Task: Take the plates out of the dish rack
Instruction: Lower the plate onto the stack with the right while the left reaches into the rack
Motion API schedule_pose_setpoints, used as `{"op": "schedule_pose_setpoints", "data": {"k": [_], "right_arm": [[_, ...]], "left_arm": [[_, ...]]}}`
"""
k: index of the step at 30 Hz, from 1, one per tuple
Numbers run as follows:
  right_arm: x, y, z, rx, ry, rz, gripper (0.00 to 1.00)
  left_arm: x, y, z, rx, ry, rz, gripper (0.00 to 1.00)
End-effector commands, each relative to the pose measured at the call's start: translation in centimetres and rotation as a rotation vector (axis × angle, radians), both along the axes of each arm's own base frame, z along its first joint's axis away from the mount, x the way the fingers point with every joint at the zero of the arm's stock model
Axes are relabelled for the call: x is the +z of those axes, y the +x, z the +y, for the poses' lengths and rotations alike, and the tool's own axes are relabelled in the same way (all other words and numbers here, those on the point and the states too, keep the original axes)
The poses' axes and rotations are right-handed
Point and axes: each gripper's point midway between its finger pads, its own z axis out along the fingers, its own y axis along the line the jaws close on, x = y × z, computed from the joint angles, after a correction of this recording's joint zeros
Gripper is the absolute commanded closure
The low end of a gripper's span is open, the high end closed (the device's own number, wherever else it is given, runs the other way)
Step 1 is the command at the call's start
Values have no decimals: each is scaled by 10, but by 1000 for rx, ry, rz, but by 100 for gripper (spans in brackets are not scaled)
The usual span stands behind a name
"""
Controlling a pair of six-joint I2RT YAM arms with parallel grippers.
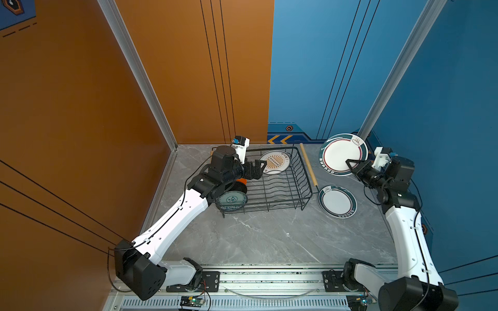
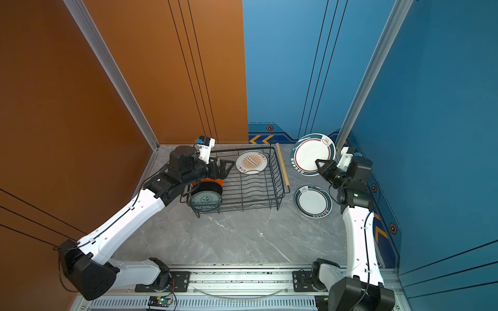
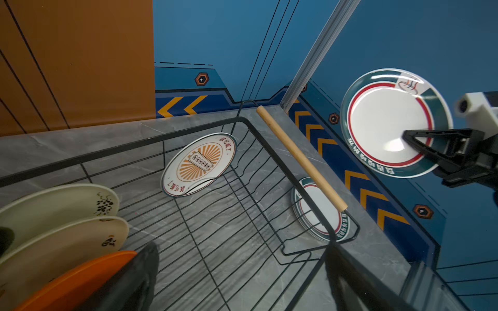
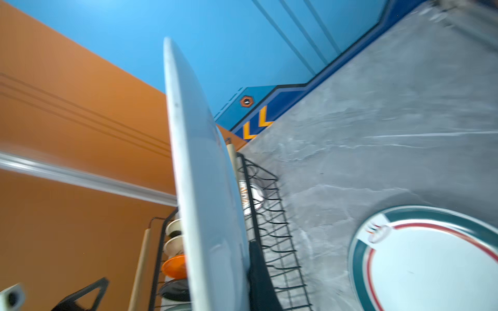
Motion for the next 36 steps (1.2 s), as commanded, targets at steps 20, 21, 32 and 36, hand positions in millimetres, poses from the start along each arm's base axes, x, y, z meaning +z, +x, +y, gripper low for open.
{"op": "schedule_pose_setpoints", "data": {"k": [20,21,32,36], "right_arm": [[-175,-74,-68,-249,-241,571,98],[-178,-74,-67,-244,-240,575,98],[-196,-68,-49,-180,-123,579,96],[-204,-66,-44,-162,-82,588,94]], "left_arm": [[-57,51,2,119,486,-125,2],[-60,53,1,126,497,-111,2],[-66,59,-16,162,554,-95,2],[-59,55,-28,173,602,-154,2]]}}
